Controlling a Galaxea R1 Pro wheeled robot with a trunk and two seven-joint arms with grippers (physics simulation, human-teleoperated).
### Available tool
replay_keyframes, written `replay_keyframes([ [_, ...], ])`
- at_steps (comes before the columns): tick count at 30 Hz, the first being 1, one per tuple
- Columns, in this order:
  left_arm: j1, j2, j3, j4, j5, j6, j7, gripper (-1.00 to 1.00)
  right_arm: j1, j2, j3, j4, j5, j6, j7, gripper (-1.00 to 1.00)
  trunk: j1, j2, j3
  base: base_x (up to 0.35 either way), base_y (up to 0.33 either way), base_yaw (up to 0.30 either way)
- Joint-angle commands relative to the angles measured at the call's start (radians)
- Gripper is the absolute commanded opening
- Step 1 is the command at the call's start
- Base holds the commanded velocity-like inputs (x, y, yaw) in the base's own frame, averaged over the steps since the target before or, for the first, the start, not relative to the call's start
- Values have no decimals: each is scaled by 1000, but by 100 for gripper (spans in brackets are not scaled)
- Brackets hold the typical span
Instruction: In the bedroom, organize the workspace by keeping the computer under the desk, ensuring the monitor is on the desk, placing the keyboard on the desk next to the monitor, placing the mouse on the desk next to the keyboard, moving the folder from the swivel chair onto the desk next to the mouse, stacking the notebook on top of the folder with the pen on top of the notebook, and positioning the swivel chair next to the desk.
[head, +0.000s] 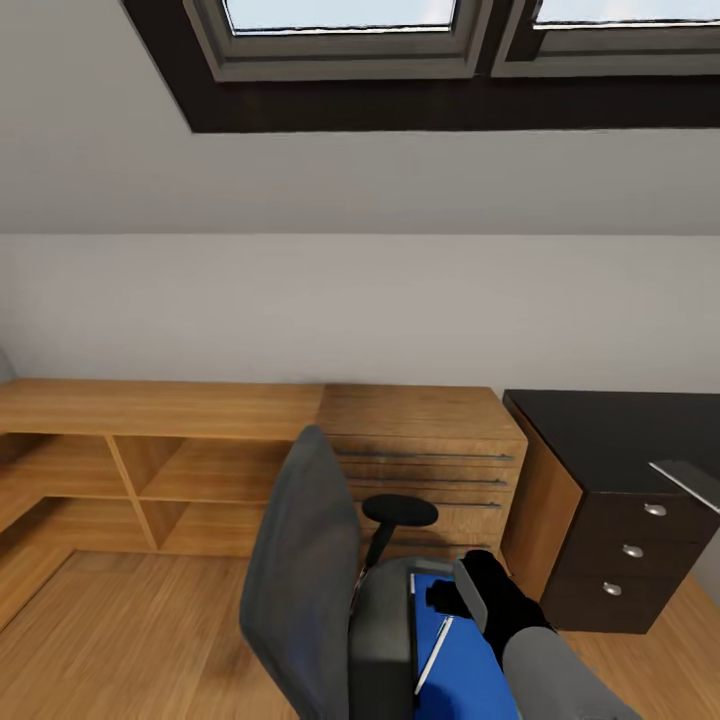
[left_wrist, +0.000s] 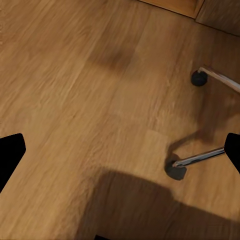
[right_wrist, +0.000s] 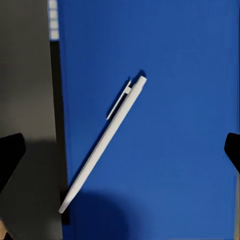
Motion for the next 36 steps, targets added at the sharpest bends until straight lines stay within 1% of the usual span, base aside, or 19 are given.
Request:
replay_keyframes([
  [1,-1,1,-9,1,27,-2,-4,100,-19,0,-6,-1,-4,16,-5,100,4,-8,-4,0,0,0],
  [4,0,1,-9,1,50,-2,-4,100,-40,1,-6,-1,-5,27,-4,100,15,-29,-14,0,0,0],
  [8,-1,1,-10,1,64,-2,-4,100,-61,1,-6,0,-8,33,-4,100,31,-57,-26,0,0,0],
  [10,-1,1,-10,1,66,-2,-4,100,-67,1,-7,1,-21,34,-4,100,38,-71,-33,0,0,0],
  [14,-1,2,-10,1,70,-1,-4,100,-74,1,-7,13,-81,37,-5,100,54,-99,-45,0,0,0],
  [15,-1,2,-10,1,71,-1,-4,100,-76,1,-7,30,-112,41,-8,100,58,-106,-48,0,0,0],
  [16,-1,2,-10,1,71,-1,-4,100,-76,1,-7,30,-112,41,-8,100,61,-113,-51,0,0,0],
  [17,-1,2,-10,1,71,-1,-4,100,-77,1,-7,55,-143,44,-15,100,65,-120,-55,0,0,0],
  [19,-1,3,-10,1,73,-1,-4,100,-79,1,-7,80,-171,45,-26,100,73,-134,-61,0,0,0],
  [20,-1,7,-10,1,77,-1,-4,100,-80,1,-6,99,-193,45,-35,100,77,-141,-64,0,0,0],
  [22,-1,13,-10,0,83,-1,-4,100,-81,1,-6,111,-208,45,-41,100,84,-155,-70,0,0,0],
  [26,0,21,-10,-2,98,-2,-4,100,-82,1,-5,128,-226,42,-49,100,100,-183,-83,0,0,0],
  [36,0,24,-10,-2,103,-2,-5,100,-83,-1,-1,132,-229,29,-50,100,138,-253,-114,0,0,0],
])
